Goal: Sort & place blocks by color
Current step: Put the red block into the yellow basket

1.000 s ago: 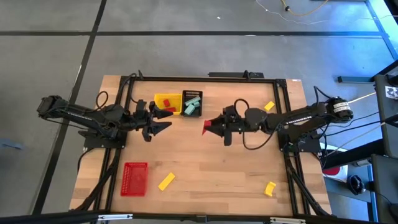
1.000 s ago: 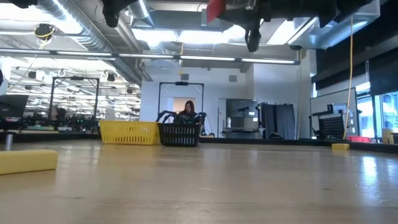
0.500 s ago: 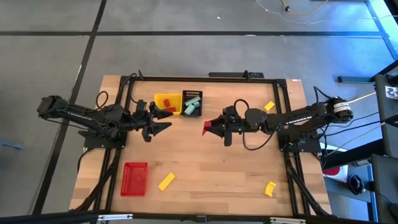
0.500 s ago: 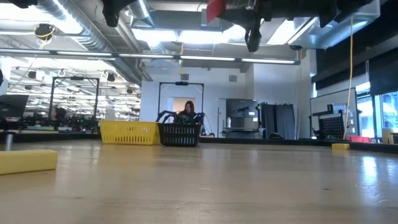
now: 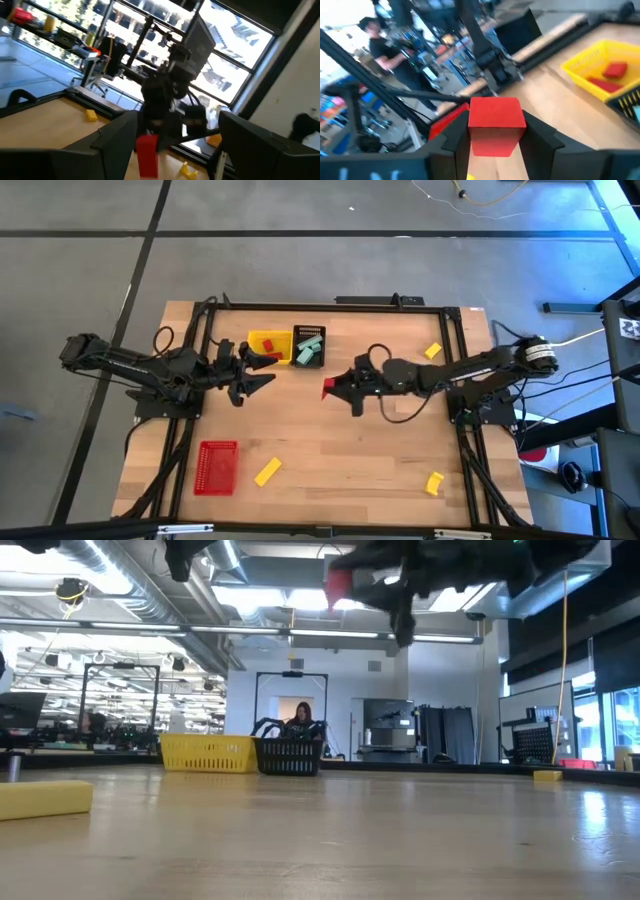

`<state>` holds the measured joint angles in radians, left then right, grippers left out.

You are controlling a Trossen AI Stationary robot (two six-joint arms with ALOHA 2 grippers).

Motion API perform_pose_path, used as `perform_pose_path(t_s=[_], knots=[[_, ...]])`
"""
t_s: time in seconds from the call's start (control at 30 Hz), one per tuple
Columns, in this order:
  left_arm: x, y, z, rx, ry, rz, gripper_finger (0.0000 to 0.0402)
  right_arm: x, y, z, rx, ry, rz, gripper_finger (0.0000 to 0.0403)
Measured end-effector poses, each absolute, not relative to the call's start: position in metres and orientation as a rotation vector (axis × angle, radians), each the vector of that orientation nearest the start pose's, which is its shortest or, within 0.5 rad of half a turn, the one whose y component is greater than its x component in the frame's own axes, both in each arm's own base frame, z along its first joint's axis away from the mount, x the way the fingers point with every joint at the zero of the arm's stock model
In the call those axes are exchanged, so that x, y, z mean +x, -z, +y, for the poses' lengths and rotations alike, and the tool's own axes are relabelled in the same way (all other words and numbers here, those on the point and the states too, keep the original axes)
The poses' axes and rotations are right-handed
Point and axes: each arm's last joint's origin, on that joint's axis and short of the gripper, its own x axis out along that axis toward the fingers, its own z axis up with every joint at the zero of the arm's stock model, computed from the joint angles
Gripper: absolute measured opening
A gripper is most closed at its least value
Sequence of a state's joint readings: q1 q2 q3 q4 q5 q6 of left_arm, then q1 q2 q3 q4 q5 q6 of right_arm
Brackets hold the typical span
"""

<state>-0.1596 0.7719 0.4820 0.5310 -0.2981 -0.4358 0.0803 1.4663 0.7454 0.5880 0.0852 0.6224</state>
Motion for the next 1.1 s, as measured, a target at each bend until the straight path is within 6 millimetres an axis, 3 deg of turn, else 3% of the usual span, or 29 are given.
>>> perform_pose_path(t_s=[0.23,0.37,0.57,0.83,1.1], knots=[[0.174,-0.3,-0.018,-0.499,-0.131,-0.291,0.0273,0.37,-0.22,0.011,0.528,0.108,0.207,0.0131],[0.173,-0.302,-0.018,-0.504,-0.127,-0.312,0.0273,0.411,-0.214,-0.019,0.505,0.183,0.204,0.0131],[0.171,-0.308,-0.018,-0.519,-0.113,-0.376,0.0273,0.454,-0.213,-0.072,0.519,0.291,0.153,0.0131],[0.17,-0.312,-0.017,-0.528,-0.103,-0.419,0.0273,0.481,-0.188,-0.102,0.57,0.398,0.258,0.0131],[0.17,-0.312,-0.017,-0.527,-0.103,-0.42,0.0273,0.482,-0.179,-0.111,0.563,0.484,0.261,0.0131]])
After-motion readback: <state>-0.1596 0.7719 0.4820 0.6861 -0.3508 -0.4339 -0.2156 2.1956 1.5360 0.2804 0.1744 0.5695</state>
